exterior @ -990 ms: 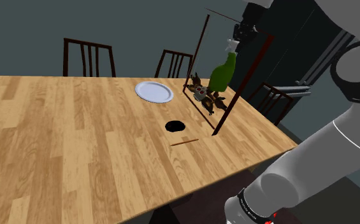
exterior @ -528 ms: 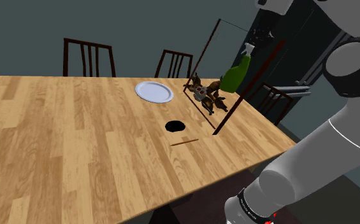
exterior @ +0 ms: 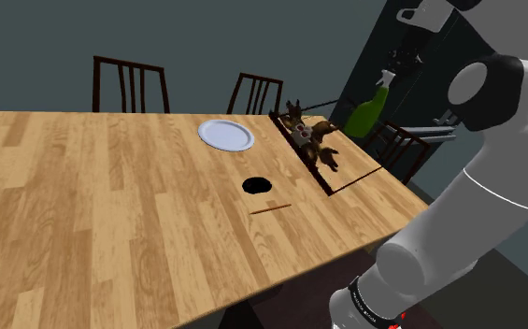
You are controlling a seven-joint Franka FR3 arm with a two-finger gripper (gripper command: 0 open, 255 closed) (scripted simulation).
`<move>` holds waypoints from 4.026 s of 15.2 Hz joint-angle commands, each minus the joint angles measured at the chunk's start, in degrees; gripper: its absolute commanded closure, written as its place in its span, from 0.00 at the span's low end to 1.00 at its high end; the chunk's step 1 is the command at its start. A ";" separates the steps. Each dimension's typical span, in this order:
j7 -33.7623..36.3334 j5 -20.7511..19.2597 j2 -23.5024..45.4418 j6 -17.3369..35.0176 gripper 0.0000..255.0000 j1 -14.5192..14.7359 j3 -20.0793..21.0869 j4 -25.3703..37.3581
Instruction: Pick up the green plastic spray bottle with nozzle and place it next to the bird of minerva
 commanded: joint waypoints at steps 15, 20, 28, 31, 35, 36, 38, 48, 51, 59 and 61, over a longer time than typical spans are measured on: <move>-15.40 6.57 12.88 1.23 1.00 -12.06 -5.57 8.84; -14.96 4.86 10.14 6.57 1.00 -10.07 -5.47 1.12; -14.46 3.24 7.39 14.01 1.00 -8.26 -5.22 -8.64; -14.36 2.89 6.75 16.58 1.00 -7.84 -5.13 -11.74; -14.31 2.59 6.18 19.88 1.00 -7.43 -5.02 -15.52; -14.31 2.55 6.08 20.69 1.00 -7.35 -4.99 -16.40; -14.33 2.49 5.94 22.27 1.00 -7.21 -4.94 -18.11; -14.78 2.80 6.20 29.88 1.00 -6.83 -4.71 -25.54; -15.03 3.08 6.57 32.07 1.00 -6.80 -4.64 -27.44; -15.96 4.26 8.16 37.73 1.00 -6.84 -4.44 -31.85; -16.15 4.50 8.50 38.65 1.00 -6.90 -4.35 -32.50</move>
